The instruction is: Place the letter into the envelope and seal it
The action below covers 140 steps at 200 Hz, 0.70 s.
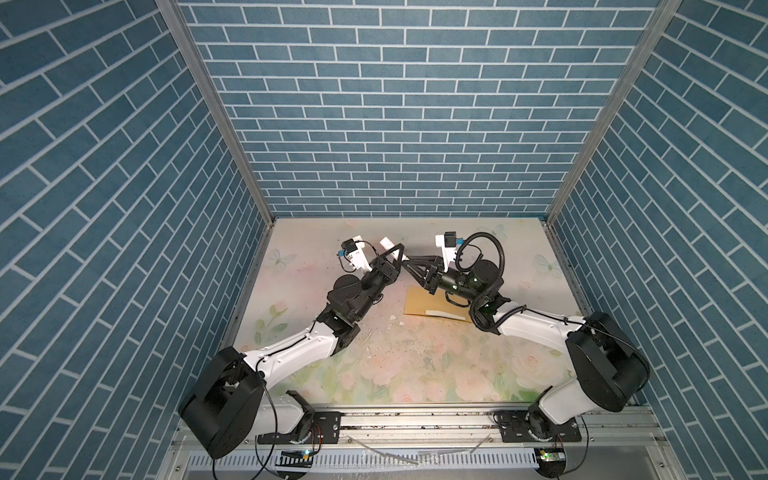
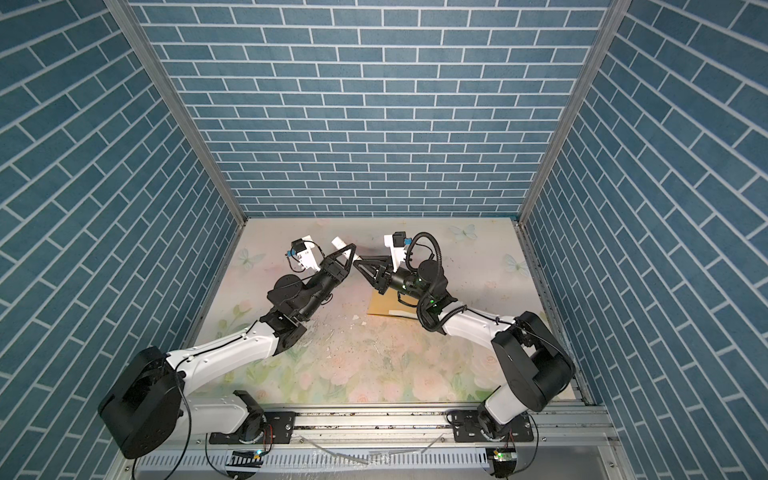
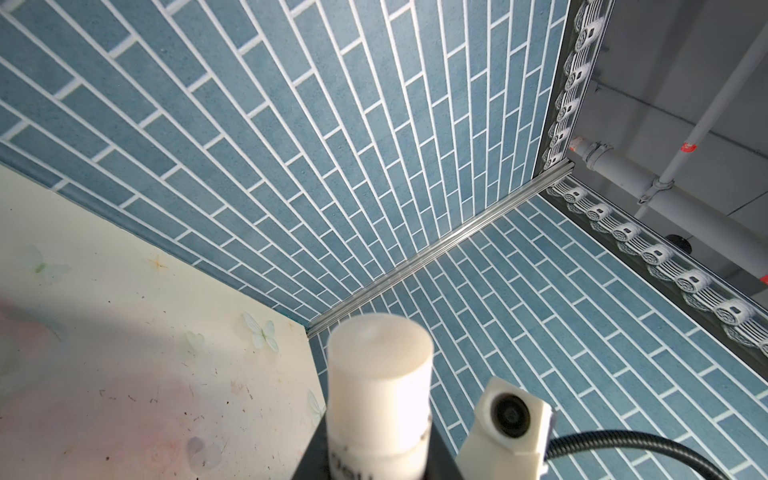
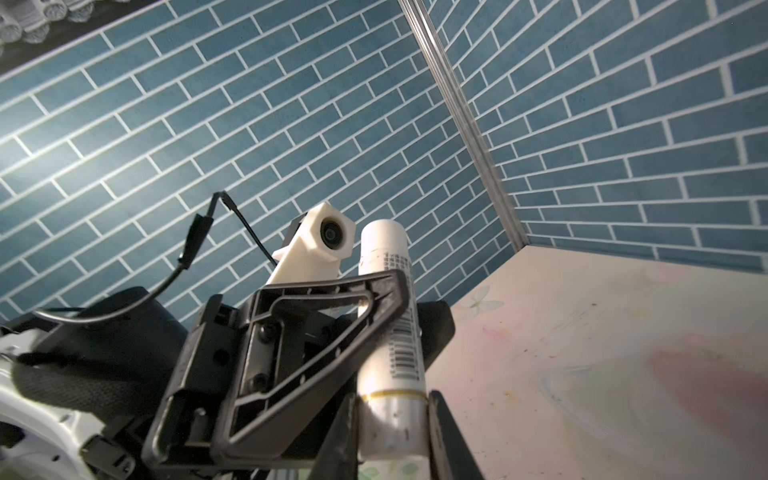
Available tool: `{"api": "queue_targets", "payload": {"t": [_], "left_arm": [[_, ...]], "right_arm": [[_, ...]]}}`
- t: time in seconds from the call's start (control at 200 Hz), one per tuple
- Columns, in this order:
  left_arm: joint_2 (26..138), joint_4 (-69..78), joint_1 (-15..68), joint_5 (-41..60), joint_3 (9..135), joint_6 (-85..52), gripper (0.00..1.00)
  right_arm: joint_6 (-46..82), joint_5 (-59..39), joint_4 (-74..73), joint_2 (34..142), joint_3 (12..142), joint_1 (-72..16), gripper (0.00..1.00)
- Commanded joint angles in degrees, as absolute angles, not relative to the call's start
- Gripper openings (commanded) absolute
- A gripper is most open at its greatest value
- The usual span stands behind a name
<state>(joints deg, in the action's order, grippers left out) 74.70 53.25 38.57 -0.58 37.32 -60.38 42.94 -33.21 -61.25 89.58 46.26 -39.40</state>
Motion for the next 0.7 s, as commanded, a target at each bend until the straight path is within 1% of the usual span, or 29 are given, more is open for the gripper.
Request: {"api": "queue_targets", "payload": {"t": [0.0,0.13,0.17,0.275,0.34,0.41,0.48,0.6,0.64,0.695], "left_arm": [[74.8,55.5,38.8,1.8,35.9,-57.8,0.0],[74.3,54.5,38.8,1.0,35.8,-57.9,0.0],[74.0,53.8,38.8,0.7,35.8,-57.8,0.0],[73.3,51.7,38.8,-0.4,35.9,-58.2,0.0],[72.8,50.5,38.8,-0.8,36.1,-58.3,0.0],[72.5,50.1,38.8,-1.0,36.2,-58.3,0.0],[72.2,49.9,38.8,-1.0,36.3,-58.3,0.0],[71.9,49.6,38.7,-1.1,36.4,-58.4,0.0],[71.9,49.4,38.7,-1.2,36.4,-58.4,0.0],[71.9,49.2,38.6,-1.2,36.5,-58.4,0.0]], "right_arm": [[56.8,-30.6,-68.1,91.7,50.0,-35.9,0.0],[55.8,-31.4,-67.6,92.1,50.2,-35.8,0.0],[54.2,-31.5,-67.6,91.9,50.0,-35.8,0.1],[45.1,-30.0,-67.2,89.4,47.6,-35.9,0.44],[37.1,-27.0,-66.3,86.7,45.0,-36.1,0.57],[26.2,-23.3,-64.6,83.3,42.2,-37.0,0.67],[12.0,-18.3,-62.8,80.0,39.3,-39.2,0.71],[-12.3,-9.3,-58.0,77.2,36.8,-44.9,0.73],[-18.8,-7.4,-57.5,77.3,36.2,-46.6,0.73],[-24.5,-5.5,-58.4,78.1,35.7,-48.5,0.73]]}}
